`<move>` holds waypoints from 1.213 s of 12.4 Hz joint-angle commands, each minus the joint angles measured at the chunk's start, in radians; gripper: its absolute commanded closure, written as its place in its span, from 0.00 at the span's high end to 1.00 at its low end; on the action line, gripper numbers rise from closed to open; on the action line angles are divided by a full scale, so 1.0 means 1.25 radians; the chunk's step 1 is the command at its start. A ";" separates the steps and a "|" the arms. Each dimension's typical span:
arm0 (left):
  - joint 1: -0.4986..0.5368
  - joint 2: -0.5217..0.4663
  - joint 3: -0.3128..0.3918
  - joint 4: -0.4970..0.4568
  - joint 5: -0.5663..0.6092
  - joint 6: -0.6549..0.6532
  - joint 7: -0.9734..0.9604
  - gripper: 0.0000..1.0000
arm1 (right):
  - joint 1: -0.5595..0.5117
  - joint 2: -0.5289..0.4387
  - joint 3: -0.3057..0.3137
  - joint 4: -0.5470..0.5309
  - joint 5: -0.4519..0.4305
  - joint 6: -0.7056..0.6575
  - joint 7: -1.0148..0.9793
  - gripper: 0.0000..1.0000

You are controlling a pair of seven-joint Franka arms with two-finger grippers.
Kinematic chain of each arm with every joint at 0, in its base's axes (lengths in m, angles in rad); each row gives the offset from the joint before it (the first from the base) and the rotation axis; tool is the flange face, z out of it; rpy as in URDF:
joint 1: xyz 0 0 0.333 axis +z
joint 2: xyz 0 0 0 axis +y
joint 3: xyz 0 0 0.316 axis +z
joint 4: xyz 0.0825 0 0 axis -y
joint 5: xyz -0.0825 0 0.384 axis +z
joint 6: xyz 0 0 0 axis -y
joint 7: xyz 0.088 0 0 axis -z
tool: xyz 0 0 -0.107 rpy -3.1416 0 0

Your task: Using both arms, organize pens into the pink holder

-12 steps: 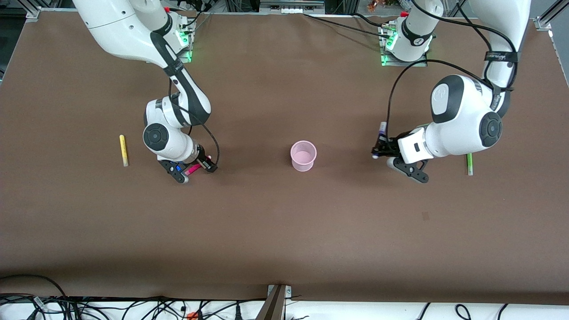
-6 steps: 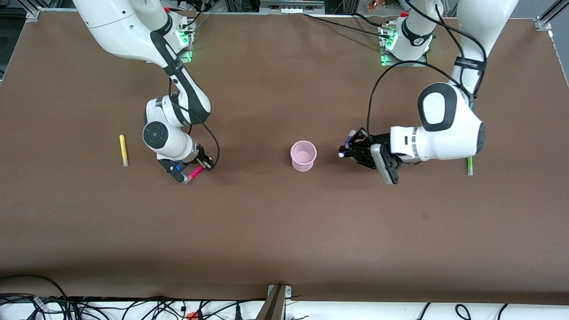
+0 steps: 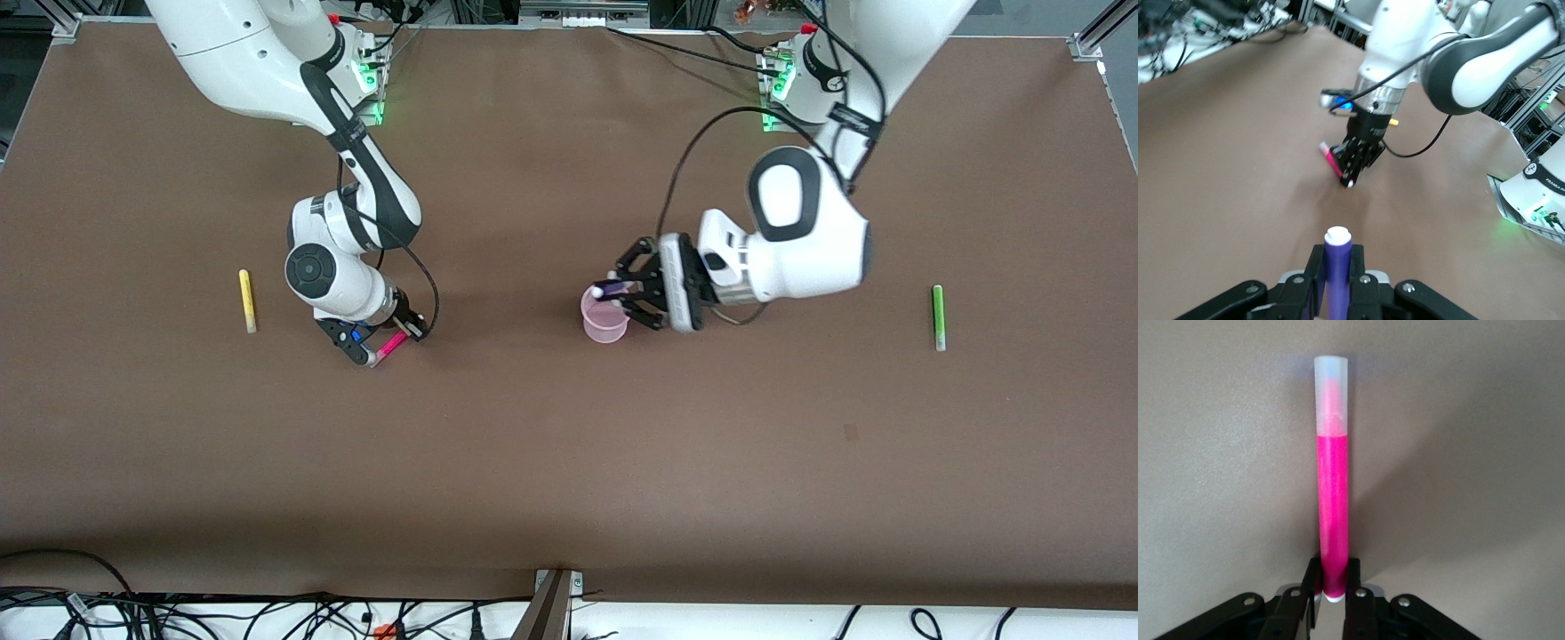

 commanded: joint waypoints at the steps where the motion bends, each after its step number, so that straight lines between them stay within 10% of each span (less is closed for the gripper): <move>1: -0.001 0.024 -0.009 0.008 -0.068 0.030 0.206 0.00 | -0.009 -0.010 0.004 0.083 0.063 -0.123 -0.019 0.00; 6: -0.007 0.044 -0.009 -0.023 -0.070 0.069 0.319 0.00 | -0.034 -0.015 -0.001 0.206 0.138 -0.302 -0.013 0.00; 7: -0.007 0.044 -0.010 -0.028 -0.070 0.069 0.319 0.18 | -0.040 -0.018 -0.004 0.241 0.167 -0.363 -0.010 0.00; 8: -0.005 0.032 -0.011 -0.052 -0.073 0.068 0.313 0.99 | -0.050 -0.021 -0.006 0.288 0.202 -0.435 -0.004 0.00; 15: 0.027 -0.060 -0.006 -0.066 0.009 0.057 0.120 1.00 | -0.071 -0.050 -0.001 0.506 0.309 -0.718 0.161 0.00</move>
